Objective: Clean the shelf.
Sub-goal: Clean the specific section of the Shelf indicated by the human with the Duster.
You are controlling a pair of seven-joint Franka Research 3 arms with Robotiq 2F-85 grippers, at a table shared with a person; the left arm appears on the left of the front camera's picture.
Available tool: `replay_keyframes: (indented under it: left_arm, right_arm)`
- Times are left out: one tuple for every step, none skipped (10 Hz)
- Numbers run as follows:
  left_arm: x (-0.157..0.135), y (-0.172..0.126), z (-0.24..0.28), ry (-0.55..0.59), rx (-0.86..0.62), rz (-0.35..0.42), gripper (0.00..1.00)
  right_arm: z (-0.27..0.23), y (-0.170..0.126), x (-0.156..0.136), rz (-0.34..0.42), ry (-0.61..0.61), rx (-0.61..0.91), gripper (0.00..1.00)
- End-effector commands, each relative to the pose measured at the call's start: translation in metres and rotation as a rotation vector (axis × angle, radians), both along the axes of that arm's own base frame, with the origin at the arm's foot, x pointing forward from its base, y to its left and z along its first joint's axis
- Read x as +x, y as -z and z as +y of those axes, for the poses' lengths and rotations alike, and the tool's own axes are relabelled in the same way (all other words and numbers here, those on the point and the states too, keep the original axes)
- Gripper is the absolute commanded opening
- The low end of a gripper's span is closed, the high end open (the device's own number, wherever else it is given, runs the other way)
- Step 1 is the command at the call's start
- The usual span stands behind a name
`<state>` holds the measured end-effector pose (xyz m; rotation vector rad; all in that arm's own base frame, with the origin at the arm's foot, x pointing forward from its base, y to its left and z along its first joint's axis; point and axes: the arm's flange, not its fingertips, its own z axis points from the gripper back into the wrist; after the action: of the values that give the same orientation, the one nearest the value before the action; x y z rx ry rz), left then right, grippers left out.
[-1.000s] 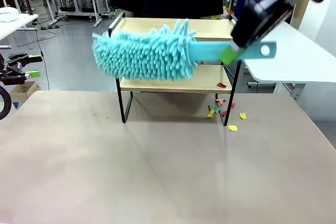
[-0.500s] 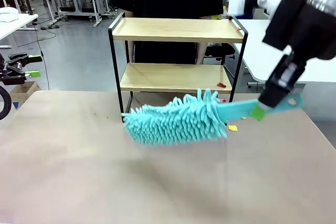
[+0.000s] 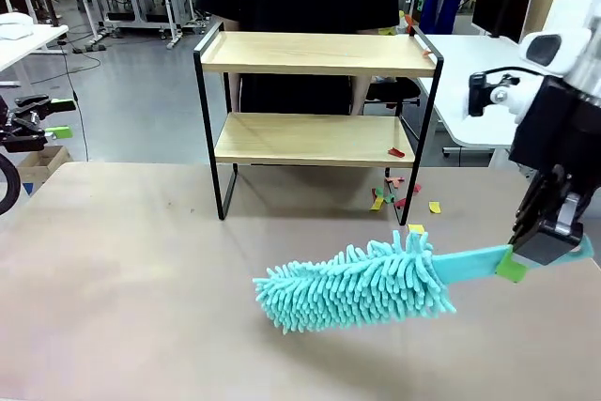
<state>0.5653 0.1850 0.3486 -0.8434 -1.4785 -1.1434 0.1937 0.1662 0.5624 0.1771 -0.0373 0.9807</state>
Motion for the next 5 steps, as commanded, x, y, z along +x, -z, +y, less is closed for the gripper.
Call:
replay_keyframes:
  left_arm:
    - [-0.0024,-0.0035,-0.0014,-0.001,0.000,-0.004,1.00]
    - [-0.0024,-0.0035,-0.0014,-0.001,0.000,-0.004,1.00]
    - [-0.0024,-0.0035,-0.0014,-0.001,0.000,-0.004,1.00]
    - [-0.0024,-0.0035,-0.0014,-0.001,0.000,-0.004,1.00]
    - [-0.0024,-0.0035,-0.0014,-0.001,0.000,-0.004,1.00]
  right_arm:
    - [0.0050,0.0008,0.0012,0.015,-0.016,-0.008,0.13]
    - [0.0050,0.0008,0.0012,0.015,-0.016,-0.008,0.13]
    - [0.0050,0.0008,0.0012,0.015,-0.016,-0.008,0.13]
    - [0.0050,0.0008,0.0012,0.015,-0.016,-0.008,0.13]
    - [0.0050,0.0008,0.0012,0.015,-0.016,-0.008,0.13]
